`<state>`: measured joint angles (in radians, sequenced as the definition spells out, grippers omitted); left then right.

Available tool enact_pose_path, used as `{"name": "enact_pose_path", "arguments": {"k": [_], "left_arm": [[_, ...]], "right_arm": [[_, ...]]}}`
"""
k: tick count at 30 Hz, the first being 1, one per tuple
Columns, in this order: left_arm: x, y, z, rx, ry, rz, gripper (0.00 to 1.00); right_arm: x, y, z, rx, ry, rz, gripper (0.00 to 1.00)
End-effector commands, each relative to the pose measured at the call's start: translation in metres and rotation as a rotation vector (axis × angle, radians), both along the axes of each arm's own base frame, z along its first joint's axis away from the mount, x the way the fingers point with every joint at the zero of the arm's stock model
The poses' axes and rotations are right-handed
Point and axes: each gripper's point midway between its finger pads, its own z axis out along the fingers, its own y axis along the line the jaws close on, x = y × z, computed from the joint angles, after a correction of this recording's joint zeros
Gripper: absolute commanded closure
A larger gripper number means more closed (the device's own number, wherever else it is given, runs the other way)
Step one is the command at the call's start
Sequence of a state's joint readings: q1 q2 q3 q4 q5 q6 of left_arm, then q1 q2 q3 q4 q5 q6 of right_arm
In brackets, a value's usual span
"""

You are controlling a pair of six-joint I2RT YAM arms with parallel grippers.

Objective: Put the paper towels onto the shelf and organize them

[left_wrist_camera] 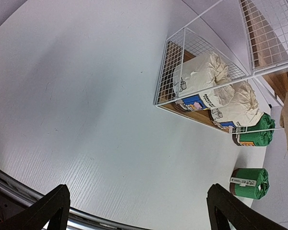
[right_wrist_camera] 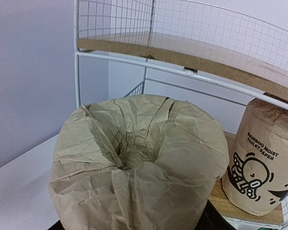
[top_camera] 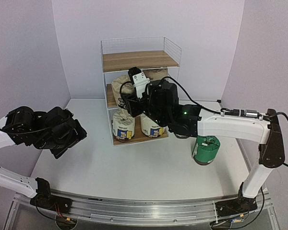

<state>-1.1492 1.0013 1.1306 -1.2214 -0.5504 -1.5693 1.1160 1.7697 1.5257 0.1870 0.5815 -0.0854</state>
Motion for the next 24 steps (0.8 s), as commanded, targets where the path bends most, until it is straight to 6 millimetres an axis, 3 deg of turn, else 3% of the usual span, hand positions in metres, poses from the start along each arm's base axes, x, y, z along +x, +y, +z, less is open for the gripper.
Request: {"name": "enact_pose_path", "arguments": {"k": [1,24], "left_arm": [[0.002,-0.005,0.002,-0.022,-0.021,-0.021,0.0],[0.003,-0.01,0.003,-0.052,-0.027,-0.032,0.0]], "right_arm": [[0.003,-0.002,0.064,0.202,-0.08,-0.029,1.0],[0.036,0.012,0.057,0.237,-0.169,-0.143,1.0]]}}
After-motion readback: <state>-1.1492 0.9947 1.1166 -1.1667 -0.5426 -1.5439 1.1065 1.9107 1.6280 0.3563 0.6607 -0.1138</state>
